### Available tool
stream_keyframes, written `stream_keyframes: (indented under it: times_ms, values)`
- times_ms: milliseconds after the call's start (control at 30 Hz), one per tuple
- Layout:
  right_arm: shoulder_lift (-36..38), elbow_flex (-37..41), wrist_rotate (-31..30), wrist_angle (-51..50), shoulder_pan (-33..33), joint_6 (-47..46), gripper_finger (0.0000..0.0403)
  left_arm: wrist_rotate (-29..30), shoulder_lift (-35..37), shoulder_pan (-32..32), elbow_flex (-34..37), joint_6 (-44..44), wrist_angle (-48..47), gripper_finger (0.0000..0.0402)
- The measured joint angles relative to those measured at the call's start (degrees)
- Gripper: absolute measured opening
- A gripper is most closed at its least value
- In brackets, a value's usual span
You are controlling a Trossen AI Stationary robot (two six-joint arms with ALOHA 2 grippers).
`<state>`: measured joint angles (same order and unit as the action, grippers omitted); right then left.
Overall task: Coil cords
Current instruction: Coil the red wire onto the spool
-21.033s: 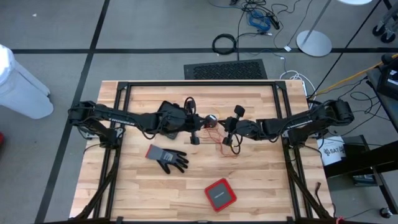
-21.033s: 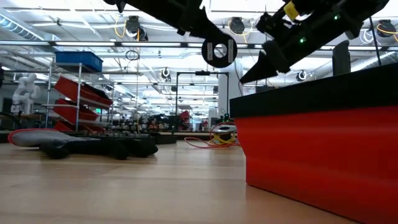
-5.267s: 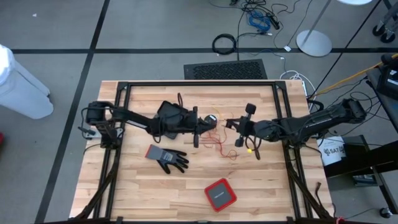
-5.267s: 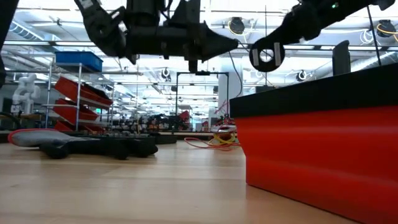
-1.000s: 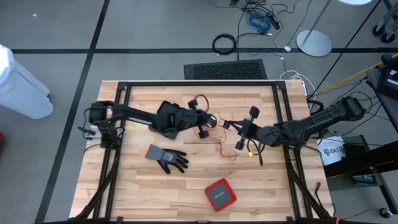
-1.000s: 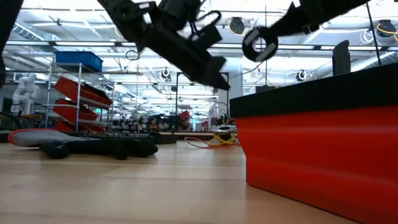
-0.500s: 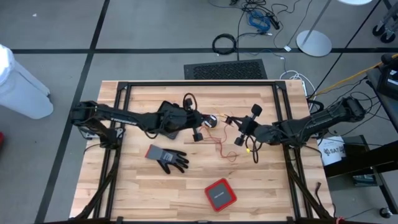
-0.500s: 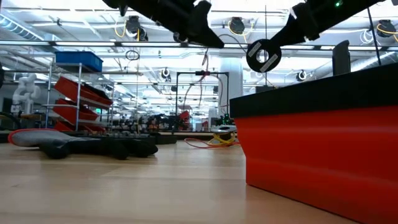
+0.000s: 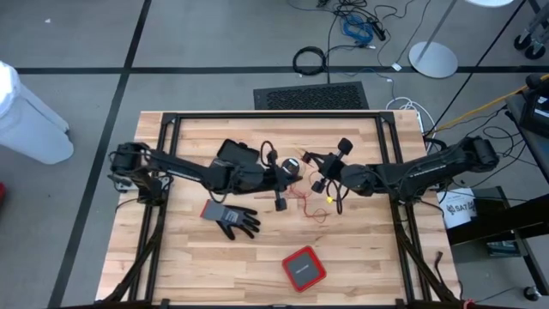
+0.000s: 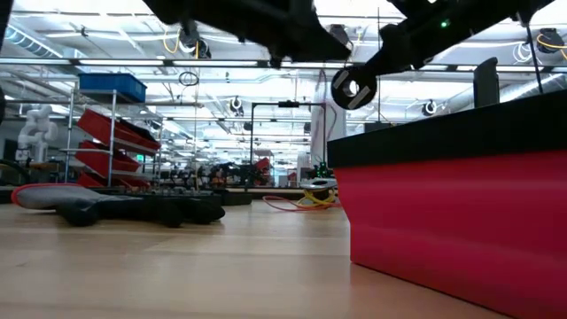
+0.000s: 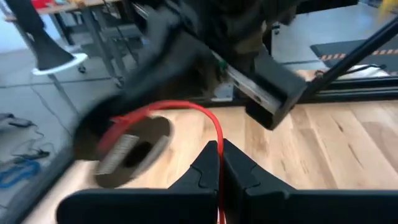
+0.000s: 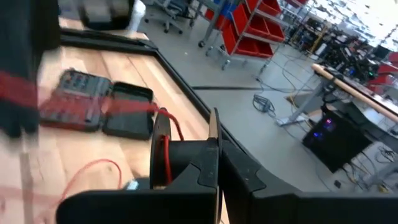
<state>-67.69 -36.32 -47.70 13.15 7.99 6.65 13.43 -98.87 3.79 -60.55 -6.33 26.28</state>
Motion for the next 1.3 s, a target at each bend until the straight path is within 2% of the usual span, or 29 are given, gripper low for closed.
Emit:
stream_keyframes:
  times_ms: [267, 433, 667, 767, 900, 1067, 1300]
  values:
    - [-0.7, 0.0, 1.6, 1.6, -1.6, 0.6, 0.0, -1.4, -6.1, -0.4, -0.2, 1.7, 6.7, 0.0]
    - [-0.7, 0.0, 4.4, 2.7, -1.9, 0.2, 0.0, -3.4, -8.8, -2.0, -3.0, 3.1, 6.6, 0.0]
    - [-0.6, 0.0, 4.9, 6.5, -1.5, 0.1, 0.0, -3.3, -11.3, -3.7, -4.9, 4.4, 3.6, 0.0]
    - [-0.3, 0.0, 7.0, 9.0, -1.5, 0.9, 0.0, -1.9, -12.1, -4.4, -4.9, 4.5, 1.9, 0.0]
    - [0.7, 0.0, 7.8, 8.9, -1.2, 1.0, 0.0, 0.2, -11.8, -5.0, -4.9, 3.2, -0.6, 0.0]
    - [3.4, 0.0, 11.6, 5.9, -1.2, -0.9, 0.0, 1.7, -10.0, -6.0, -4.9, 0.6, -4.4, 0.0]
    - [7.3, -0.1, 13.0, -5.8, -1.1, -4.7, 0.0, 3.6, -3.9, -6.7, -4.8, -3.3, -9.0, 0.0002]
